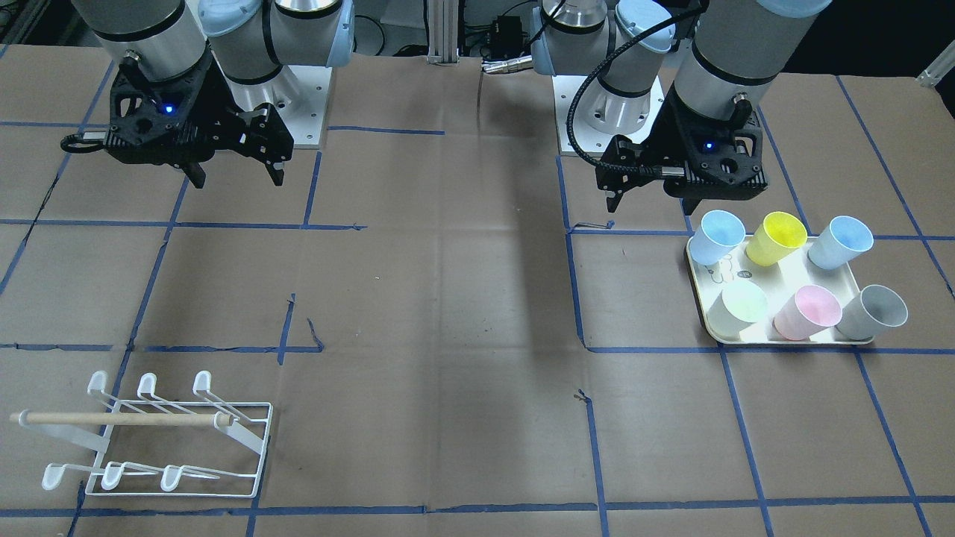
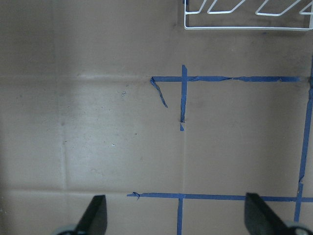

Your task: Transfer IKEA cup to right arm and place on rack

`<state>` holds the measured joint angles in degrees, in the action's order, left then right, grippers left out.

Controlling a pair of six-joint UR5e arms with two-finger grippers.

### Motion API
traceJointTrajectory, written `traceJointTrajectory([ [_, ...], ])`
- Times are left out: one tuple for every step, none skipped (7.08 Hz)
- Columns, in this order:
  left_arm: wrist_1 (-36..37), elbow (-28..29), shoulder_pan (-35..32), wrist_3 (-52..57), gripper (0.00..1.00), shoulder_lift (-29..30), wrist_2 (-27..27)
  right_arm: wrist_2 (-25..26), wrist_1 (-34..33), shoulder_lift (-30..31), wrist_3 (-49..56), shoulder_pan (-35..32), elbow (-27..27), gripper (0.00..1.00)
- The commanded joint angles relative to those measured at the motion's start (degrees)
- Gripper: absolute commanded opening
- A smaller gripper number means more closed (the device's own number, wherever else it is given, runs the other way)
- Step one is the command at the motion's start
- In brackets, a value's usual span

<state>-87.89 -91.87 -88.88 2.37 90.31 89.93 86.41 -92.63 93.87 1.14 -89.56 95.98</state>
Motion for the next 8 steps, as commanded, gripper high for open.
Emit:
traceJointTrajectory([
  [0.00,0.20,-0.06,0.00,1.00,0.04,-0.01,-0.01,-0.01,0.00,-0.09,0.00,0.00,1.00],
  [0.00,0.20,-0.06,0.00,1.00,0.04,-0.01,-0.01,-0.01,0.00,-0.09,0.00,0.00,1.00],
  [0.00,0.20,-0.06,0.00,1.00,0.04,-0.01,-0.01,-0.01,0.00,-0.09,0.00,0.00,1.00],
  [0.00,0.29,-0.06,0.00,1.00,0.13,-0.01,-0.01,-0.01,0.00,-0.09,0.00,0.00,1.00],
  [0.00,0.20,0.03,0.00,1.00,0.04,-0.01,-0.01,-0.01,0.00,-0.09,0.00,0.09,1.00],
  [0.00,0.20,0.03,0.00,1.00,0.04,-0.01,-0.01,-0.01,-0.44,-0.18,0.00,0.09,1.00],
  [0.00,-0.06,0.03,0.00,1.00,-0.04,-0.01,-0.01,0.08,-0.96,-0.18,0.00,-0.09,1.00],
  [0.00,-0.15,0.03,0.00,1.00,-0.13,0.07,-0.01,0.17,-0.97,-0.18,0.00,-0.09,1.00],
])
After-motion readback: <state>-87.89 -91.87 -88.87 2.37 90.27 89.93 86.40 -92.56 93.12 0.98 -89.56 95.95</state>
